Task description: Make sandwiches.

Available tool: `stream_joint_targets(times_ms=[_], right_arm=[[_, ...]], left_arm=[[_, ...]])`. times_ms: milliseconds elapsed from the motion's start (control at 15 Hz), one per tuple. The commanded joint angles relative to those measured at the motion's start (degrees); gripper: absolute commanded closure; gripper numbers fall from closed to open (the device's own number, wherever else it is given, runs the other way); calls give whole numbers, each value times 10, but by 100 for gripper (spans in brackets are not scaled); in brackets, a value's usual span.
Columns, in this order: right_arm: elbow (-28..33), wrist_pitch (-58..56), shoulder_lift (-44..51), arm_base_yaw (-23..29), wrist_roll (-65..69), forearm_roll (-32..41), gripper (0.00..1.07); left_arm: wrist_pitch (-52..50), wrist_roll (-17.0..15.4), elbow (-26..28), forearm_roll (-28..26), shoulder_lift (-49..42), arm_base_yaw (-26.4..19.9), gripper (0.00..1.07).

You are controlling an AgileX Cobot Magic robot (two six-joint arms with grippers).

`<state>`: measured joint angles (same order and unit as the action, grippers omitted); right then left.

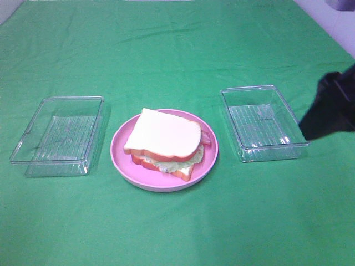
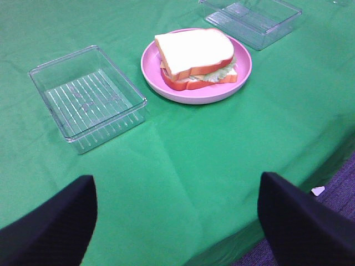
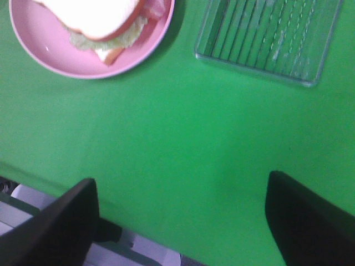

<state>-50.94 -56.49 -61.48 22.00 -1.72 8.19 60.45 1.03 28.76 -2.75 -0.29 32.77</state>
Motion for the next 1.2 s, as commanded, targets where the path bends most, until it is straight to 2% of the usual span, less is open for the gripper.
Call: stream_joint_targets(times_ms=[67, 133, 200, 533, 667, 1200], right_arm=[[50, -42, 93, 1, 1, -17, 30], [76, -71, 145, 1, 1, -21, 30], [123, -97, 253, 1, 1, -22, 30], [198, -86, 476, 1, -23, -22, 30], [207, -62, 541, 1, -40, -22, 30], [220, -43, 570, 1, -40, -28, 30]], left_arm=[[-5, 9, -2, -9, -13, -1, 30], [-5, 14, -2, -13, -13, -1, 30], [-5, 14, -2, -13, -13, -1, 30], [-5, 14, -2, -13, -13, -1, 30], [-5, 14, -2, -13, -13, -1, 30], [-5, 14, -2, -13, -12, -1, 30]])
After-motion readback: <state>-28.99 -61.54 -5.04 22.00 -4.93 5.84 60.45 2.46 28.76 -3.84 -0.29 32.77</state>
